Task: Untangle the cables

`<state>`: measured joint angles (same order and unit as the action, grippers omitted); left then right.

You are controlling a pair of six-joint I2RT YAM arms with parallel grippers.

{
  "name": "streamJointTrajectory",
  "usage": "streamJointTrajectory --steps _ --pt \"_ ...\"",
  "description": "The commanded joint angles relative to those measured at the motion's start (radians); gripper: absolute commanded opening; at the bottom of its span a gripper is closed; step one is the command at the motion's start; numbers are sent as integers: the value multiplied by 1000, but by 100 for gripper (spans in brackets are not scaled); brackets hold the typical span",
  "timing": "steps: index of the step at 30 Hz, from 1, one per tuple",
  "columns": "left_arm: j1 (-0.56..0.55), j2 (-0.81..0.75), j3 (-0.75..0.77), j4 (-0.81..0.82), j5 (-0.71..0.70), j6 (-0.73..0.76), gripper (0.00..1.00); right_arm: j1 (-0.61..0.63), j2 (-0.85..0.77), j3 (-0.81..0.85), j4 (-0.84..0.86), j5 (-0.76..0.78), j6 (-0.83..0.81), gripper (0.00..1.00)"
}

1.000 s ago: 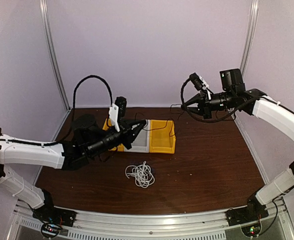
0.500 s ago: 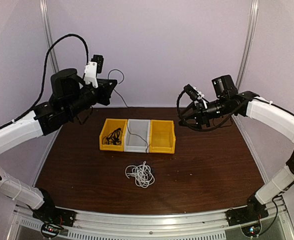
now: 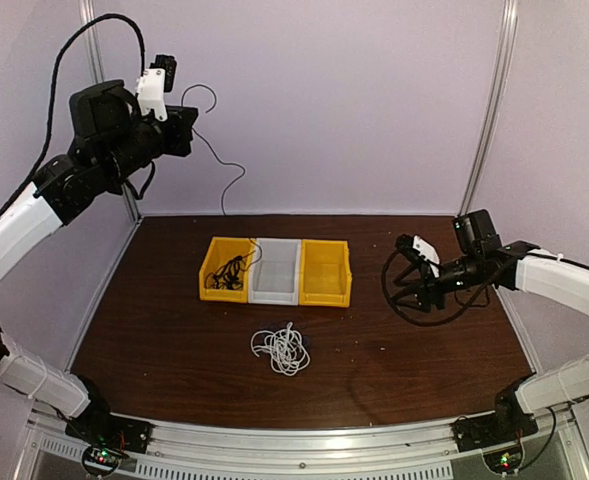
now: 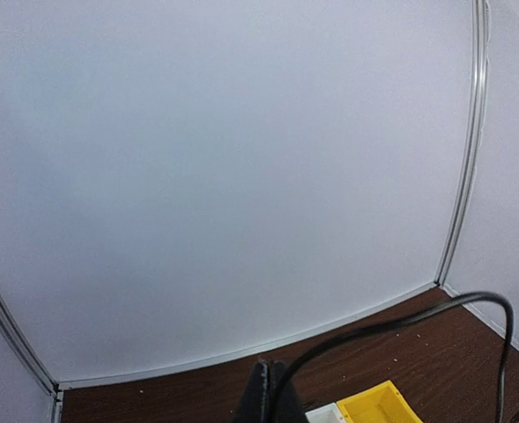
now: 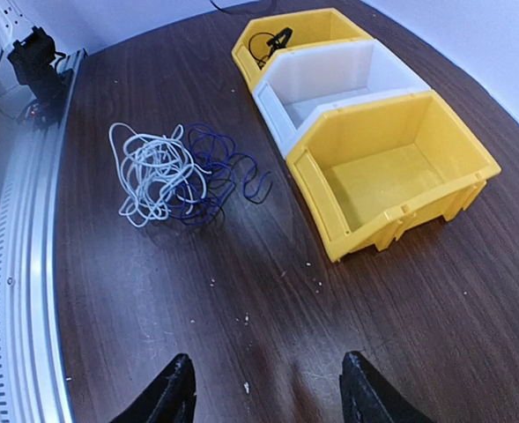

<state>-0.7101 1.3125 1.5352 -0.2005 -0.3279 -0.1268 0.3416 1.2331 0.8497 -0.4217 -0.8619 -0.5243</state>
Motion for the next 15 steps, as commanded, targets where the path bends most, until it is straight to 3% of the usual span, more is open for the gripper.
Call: streamJointTrajectory --steps 1,15 --pt "45 45 82 -69 -42 51 0 -12 -10 -21 95 110 -49 57" --pt "168 131 116 -105 18 18 0 -13 12 -32 87 103 -80 57"
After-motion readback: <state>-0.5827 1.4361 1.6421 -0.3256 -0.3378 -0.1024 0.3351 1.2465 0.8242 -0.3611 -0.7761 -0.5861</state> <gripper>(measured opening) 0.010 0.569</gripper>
